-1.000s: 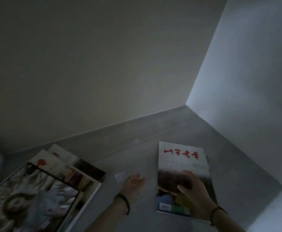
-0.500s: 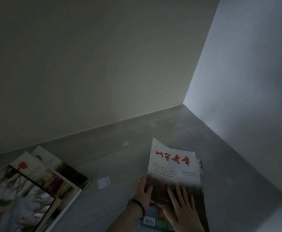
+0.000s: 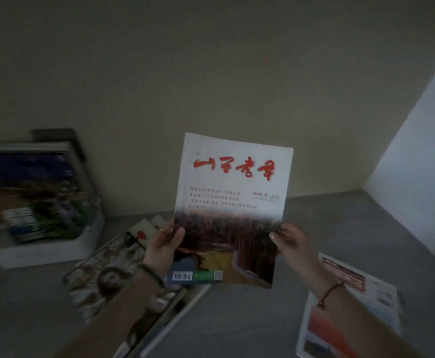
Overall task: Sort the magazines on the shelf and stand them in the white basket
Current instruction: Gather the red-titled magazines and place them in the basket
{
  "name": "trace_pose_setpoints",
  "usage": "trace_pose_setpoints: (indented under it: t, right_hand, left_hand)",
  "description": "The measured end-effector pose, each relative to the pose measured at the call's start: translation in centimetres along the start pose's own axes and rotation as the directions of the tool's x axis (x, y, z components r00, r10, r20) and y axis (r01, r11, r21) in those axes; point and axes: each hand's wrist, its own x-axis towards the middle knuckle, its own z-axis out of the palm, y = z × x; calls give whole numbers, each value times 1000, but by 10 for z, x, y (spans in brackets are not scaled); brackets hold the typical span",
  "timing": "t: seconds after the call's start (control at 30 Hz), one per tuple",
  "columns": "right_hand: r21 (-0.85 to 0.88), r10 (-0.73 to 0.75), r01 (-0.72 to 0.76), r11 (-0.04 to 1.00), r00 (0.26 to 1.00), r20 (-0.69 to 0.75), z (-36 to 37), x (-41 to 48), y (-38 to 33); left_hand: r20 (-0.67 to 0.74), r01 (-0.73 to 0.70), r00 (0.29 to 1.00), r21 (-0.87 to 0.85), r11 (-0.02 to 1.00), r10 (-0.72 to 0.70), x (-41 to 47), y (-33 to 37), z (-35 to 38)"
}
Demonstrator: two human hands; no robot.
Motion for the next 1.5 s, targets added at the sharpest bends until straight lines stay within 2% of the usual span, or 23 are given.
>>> trace_pose_setpoints:
  t: [0.13,0.27,0.4,0.53,0.63,0.8,1.03,1.17,1.27,1.33,1.43,1.5]
  right_hand:
    - [-4,-120,121,993,985,121,97,5,-67]
    - [-10,-307,312,950,939,154,195,-3,-131]
    - [-7,-355,361,933,921,158,280,-10,-188]
    - [-24,-380,392,919,903,200,344,-6,-223]
    - [-66,-362,376,924,919,157,375,5,-231]
    - [-187,-332,361,913,928,171,414,28,-225]
    - [-274,-207,258,927,958,199,456,48,-171]
    - [-322,-207,272,907,953,222,465,48,-139]
    - [-325,-209,262,909,959,189,467,50,-133]
    - [-336,-204,259,906,960,191,468,52,-133]
    - [-317,-189,239,918,965,181,463,52,-136]
    - [-279,-147,186,942,977,157,452,52,-138]
  left_hand:
    - [-181,5,983,144,990,21,0,45,-108]
    - [-294,-16,948,335,942,120,-3,84,-207]
    - [-472,10,863,374,927,181,10,116,-293]
    - [-540,13,823,327,945,175,38,136,-353]
    - [-538,1,820,340,940,194,62,135,-377]
    - [-547,63,829,294,954,114,107,109,-406]
    - [-536,142,838,401,905,106,150,45,-426]
    - [-534,187,843,397,899,60,157,15,-430]
    - [-540,185,836,453,872,103,160,7,-429]
    - [-581,198,802,477,856,139,160,6,-429]
    - [-664,190,741,349,918,99,157,7,-428]
    - [-676,190,728,358,914,114,150,11,-423]
